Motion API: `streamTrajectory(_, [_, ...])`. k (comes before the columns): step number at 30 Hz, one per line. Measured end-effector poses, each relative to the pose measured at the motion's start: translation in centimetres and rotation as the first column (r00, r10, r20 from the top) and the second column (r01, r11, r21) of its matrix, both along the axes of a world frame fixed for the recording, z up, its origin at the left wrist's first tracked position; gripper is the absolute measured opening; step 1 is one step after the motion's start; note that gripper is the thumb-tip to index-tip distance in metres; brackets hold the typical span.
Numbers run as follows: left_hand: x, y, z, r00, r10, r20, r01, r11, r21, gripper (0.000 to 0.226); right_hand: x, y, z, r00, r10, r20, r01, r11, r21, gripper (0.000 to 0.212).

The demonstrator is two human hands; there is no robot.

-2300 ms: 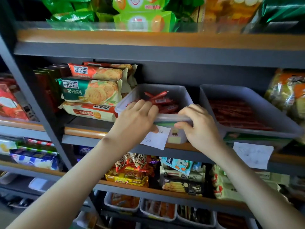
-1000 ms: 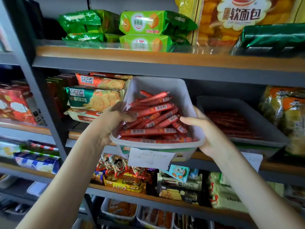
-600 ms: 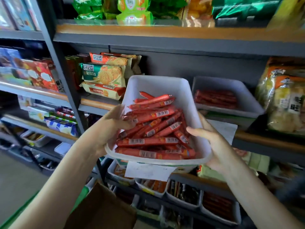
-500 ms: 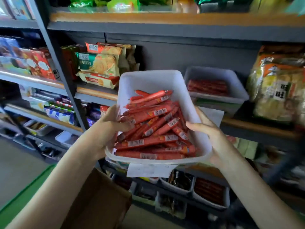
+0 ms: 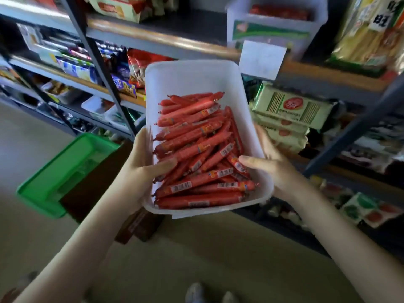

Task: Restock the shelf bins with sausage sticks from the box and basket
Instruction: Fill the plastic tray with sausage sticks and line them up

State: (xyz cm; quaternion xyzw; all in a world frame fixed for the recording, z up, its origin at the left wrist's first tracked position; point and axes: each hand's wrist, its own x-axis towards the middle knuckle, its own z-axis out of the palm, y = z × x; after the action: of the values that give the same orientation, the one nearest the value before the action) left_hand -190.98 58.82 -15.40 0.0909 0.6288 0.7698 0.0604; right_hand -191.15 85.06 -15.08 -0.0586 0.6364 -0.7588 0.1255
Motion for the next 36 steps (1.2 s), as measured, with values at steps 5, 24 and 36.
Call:
streamTrajectory(5, [1.8, 1.2, -8.4, 0.993, -0.035, 0.113, 0.044, 0.996, -0.075, 0.077, 2.2, 1.1, -8.2, 0.996, -0.041, 0.078, 0.036, 0.997, 0.068, 0.073])
streamTrajectory(24, [7.3, 7.0, -46.9, 0.939, 0.077, 0.335, 0.01, 0.968, -0.252, 0.078, 7.3, 5.1, -47.6, 0.936, -0.093, 0.339, 0.005, 0.968, 0.252, 0.055])
streamTrajectory(36, [9.0, 5.6, -74.7, 0.928, 0.126, 0.351, -0.008, 0.947, -0.32, 0.083, 8.2, 3.4, -74.5, 0.938, -0.131, 0.32, 0.042, 0.962, 0.27, 0.109])
